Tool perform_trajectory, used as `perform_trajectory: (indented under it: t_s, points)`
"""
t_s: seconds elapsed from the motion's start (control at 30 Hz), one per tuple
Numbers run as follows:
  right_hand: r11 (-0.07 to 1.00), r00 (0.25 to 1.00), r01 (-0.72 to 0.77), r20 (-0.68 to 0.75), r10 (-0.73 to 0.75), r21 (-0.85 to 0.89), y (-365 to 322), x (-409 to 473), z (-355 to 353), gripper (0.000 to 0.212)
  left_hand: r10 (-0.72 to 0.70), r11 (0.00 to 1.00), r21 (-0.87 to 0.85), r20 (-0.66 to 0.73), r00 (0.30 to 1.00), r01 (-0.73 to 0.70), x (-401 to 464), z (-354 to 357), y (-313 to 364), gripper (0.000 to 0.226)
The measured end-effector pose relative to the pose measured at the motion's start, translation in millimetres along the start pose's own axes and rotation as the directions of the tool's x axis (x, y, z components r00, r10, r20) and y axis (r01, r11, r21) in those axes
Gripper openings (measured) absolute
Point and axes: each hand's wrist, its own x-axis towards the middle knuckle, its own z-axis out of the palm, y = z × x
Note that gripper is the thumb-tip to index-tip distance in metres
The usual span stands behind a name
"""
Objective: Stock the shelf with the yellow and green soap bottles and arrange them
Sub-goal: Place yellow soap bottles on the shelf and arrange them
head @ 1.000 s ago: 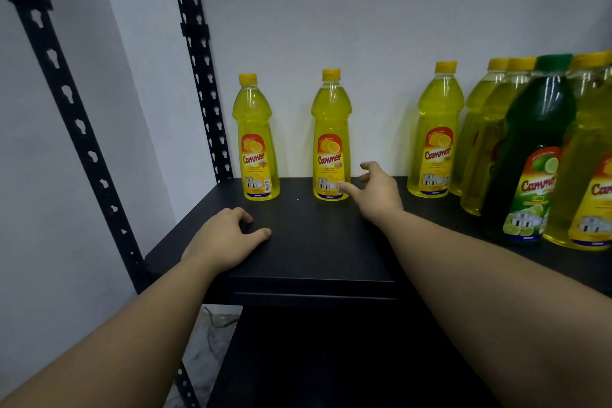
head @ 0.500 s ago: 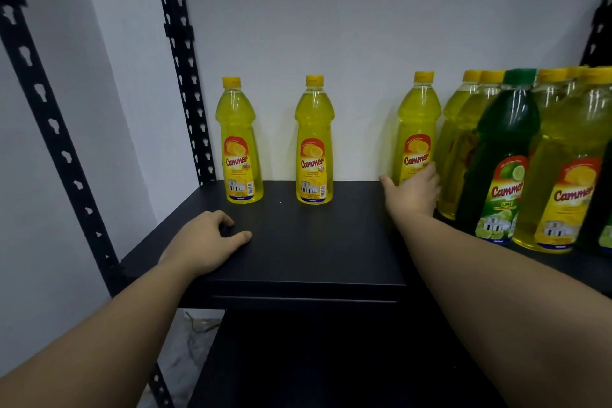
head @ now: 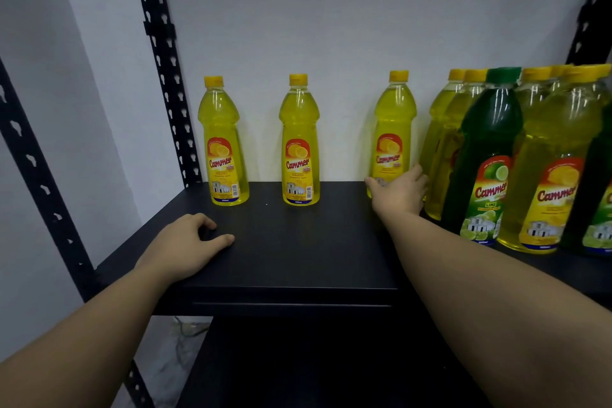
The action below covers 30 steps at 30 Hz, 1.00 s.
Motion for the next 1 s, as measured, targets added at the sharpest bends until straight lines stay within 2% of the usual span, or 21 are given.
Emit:
perform_trajectory:
  t_s: [0.1,0.23,0.37,0.57,0.77,0.87,1.0]
  points:
    - [1.000,0.999,-0.001,0.040,0.002,-0.005,-0.7,0.3,1.7,0.088,-0.003,1.000,0.000,0.003,1.000,0.003,0.6,-0.2,0.2,0.051]
    - [0.992,0.993,-0.039,0.118,0.024,0.120,0.0,1.4,-2.2,0.075,-0.007,1.000,-0.001,-0.011,1.000,0.007,-0.2,0.2,1.5,0.050]
    - [0.998,0.986,0.007,0.167,-0.018,0.068,1.1,-8.7,-10.3,0.068,-0.008,1.000,-0.002,-0.005,1.000,0.008,-0.8,-1.0,1.9,0.050]
    - [0.990,0.935,0.087,0.334,-0.118,0.108,0.2,-47.7,-26.0,0.080,-0.009,1.000,-0.011,0.003,1.000,0.009,-3.6,-3.1,3.1,0.050]
    - [0.968,0.820,0.207,0.514,-0.252,0.145,-15.5,-85.9,-35.8,0.080,-0.040,0.994,-0.100,-0.007,0.999,0.039,-5.9,-6.2,2.0,0.045]
    - [0.963,0.793,0.227,0.547,-0.268,0.143,-28.0,-99.1,-27.2,0.081,-0.046,0.992,-0.114,-0.005,0.999,0.045,-6.8,-6.8,1.5,0.045]
    - [0.958,0.791,0.239,0.541,-0.287,0.160,-41.8,-114.1,-9.6,0.079,-0.038,0.989,-0.146,-0.007,0.999,0.037,-7.2,-6.0,-0.1,0.057]
